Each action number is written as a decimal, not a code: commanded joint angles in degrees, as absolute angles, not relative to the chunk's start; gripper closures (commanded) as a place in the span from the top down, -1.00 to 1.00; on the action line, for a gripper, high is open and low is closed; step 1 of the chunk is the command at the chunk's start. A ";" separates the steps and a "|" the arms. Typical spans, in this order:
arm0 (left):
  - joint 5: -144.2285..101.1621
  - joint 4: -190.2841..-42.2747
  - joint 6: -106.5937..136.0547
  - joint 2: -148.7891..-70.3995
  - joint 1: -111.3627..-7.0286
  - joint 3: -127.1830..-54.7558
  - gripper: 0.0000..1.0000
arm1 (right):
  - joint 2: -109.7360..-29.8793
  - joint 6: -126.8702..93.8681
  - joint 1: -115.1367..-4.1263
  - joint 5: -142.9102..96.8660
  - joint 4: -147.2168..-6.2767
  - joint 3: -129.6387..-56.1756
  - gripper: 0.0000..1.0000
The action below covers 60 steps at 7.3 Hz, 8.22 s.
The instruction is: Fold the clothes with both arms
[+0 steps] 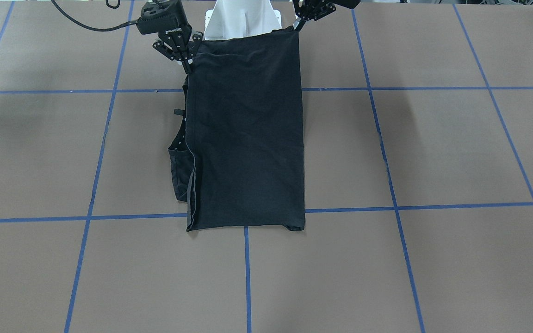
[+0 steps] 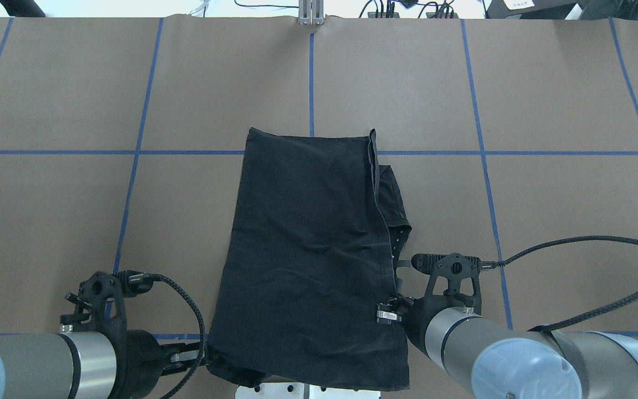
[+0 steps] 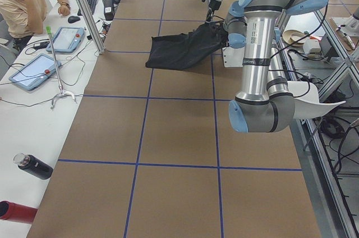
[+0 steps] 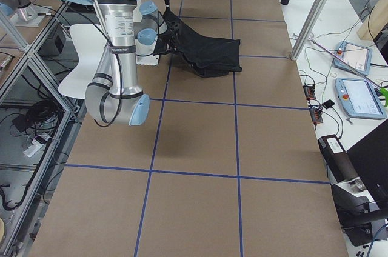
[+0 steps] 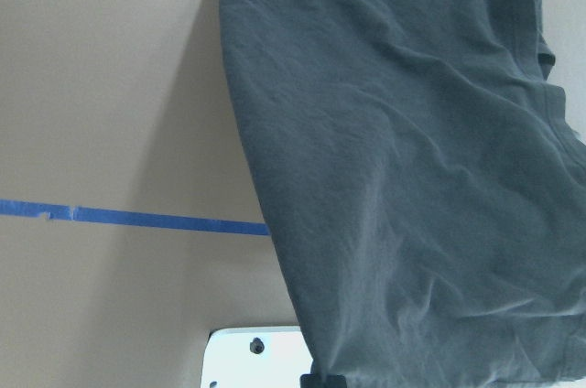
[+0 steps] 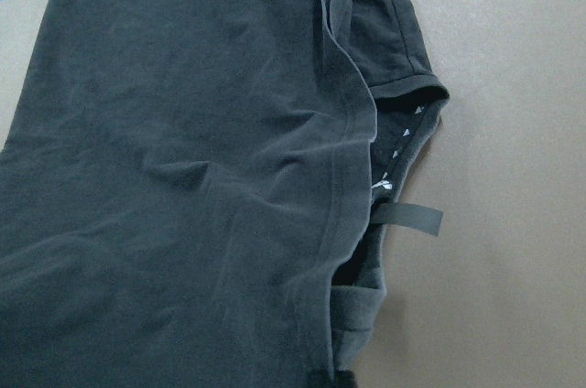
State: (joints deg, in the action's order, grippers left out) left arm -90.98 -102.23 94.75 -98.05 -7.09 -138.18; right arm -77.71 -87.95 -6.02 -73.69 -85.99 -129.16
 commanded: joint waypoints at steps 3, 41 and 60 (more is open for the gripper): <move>-91.23 -101.69 87.57 -109.58 -19.92 -122.99 -1.00 | -68.21 -87.36 -15.28 -73.83 -85.96 -114.80 -1.00; -99.14 -118.56 59.41 -118.83 -41.31 -95.27 1.00 | -45.02 -64.16 -33.92 -80.42 -73.95 -71.59 0.32; -125.77 -94.92 -0.52 -80.97 -83.74 -111.11 1.00 | -106.06 7.02 -86.19 -128.94 -94.57 -111.91 1.00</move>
State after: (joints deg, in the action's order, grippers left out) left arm -124.14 -94.95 1.93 -83.38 -79.82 -114.39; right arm -101.81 2.15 -81.24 -128.08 -95.00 -114.72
